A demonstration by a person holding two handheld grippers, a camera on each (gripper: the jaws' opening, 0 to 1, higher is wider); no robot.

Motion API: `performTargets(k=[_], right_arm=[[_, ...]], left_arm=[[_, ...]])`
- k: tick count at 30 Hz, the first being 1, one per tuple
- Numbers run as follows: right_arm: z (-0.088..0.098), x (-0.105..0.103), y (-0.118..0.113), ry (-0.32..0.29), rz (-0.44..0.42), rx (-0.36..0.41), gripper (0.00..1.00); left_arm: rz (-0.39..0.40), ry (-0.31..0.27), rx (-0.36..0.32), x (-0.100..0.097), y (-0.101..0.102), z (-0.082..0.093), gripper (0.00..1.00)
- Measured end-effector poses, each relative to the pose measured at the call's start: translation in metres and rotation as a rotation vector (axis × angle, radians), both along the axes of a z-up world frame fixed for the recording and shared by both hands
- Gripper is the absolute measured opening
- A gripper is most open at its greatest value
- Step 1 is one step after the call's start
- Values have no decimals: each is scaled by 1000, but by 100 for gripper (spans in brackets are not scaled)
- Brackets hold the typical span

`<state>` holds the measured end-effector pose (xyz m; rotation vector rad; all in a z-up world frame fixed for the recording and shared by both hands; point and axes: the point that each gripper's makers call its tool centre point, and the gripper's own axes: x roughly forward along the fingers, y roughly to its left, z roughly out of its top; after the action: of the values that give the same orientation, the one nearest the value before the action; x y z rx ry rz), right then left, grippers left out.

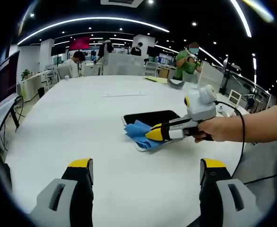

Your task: Wipe the mirror surface with the cleaning cloth until all visible marks leave the cleaned area.

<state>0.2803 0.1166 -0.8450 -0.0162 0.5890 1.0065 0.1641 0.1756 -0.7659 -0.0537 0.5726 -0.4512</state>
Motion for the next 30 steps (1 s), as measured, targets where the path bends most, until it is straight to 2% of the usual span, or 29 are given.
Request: performTargets(k=[5, 11, 18, 25, 30], right_arm=[[-2, 5, -2, 31, -22, 27, 2], [5, 5, -10, 34, -51, 58, 2], [17, 12, -31, 20, -99, 81, 2], [30, 8, -52, 9, -143, 95, 2], [47, 10, -82, -16, -203, 119, 2]], left_arm=[[-7, 1, 4, 1, -2, 1, 94], [-14, -1, 5, 3, -4, 2, 94], [-43, -3, 10, 6, -16, 2, 94], [-70, -8, 15, 9, -28, 5, 94], [-85, -10, 20, 9, -34, 6, 94]])
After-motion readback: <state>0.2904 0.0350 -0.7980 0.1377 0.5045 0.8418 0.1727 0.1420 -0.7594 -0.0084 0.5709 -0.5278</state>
